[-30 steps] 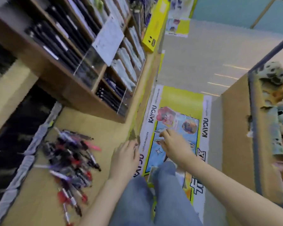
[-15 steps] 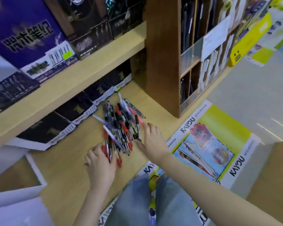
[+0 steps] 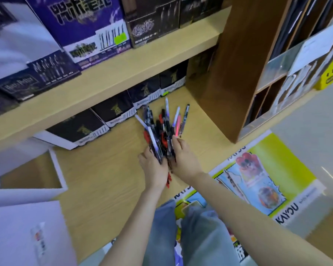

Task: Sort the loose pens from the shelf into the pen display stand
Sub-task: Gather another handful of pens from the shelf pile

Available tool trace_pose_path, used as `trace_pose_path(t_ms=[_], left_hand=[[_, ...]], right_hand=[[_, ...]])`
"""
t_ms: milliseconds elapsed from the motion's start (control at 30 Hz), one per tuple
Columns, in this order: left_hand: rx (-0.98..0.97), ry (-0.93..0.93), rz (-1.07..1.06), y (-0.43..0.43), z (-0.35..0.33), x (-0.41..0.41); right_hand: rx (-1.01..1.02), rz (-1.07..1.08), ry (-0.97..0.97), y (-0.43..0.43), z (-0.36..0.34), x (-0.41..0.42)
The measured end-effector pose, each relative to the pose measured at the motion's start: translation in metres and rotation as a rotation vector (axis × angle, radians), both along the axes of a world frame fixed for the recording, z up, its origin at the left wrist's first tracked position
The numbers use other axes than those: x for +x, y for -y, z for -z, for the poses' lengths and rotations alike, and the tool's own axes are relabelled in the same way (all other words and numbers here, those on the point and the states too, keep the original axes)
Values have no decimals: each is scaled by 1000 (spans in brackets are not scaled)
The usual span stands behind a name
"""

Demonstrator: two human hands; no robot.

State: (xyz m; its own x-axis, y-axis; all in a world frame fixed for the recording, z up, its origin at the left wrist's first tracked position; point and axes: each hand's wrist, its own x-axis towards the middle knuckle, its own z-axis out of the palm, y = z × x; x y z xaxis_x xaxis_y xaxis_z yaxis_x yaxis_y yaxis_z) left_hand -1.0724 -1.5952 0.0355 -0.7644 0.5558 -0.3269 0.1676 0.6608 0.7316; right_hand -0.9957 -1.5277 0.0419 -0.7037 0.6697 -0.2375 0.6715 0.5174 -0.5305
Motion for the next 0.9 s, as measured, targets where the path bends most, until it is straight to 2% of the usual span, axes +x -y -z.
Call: trace_pose_path(t_ms=[100,200,333,433,600,667,733,800,900], left_hand=[[23,-24,-12,4,-5,-23],[42,-2,-38,-11,-9,-56],[93,208,-5,-56,-4,-76],[135,182,137,-72,3,-71],[120,180,215,-71,3,-72],[30,26,241,-64,-2,-79],[-228,-193,251,-52,-8,-84],[-429,-200,235,-37,-13,-80],[-440,-125,222,-25,-7,-68]], right_hand=[[73,-47,1,-24,-10,13],[-25,114,-21,-56,-13,10],[-108,214,74,-84,-4,-16],[-157,176,-8,-79,4,-37],[-243,183,-197,-73,3,-37],[-196,207,-189,-72,-2,-29],[-62,233,-33,-65,-3,-17],[-5,249,146,-54,1,-2],[88,137,242,-34,11,11]])
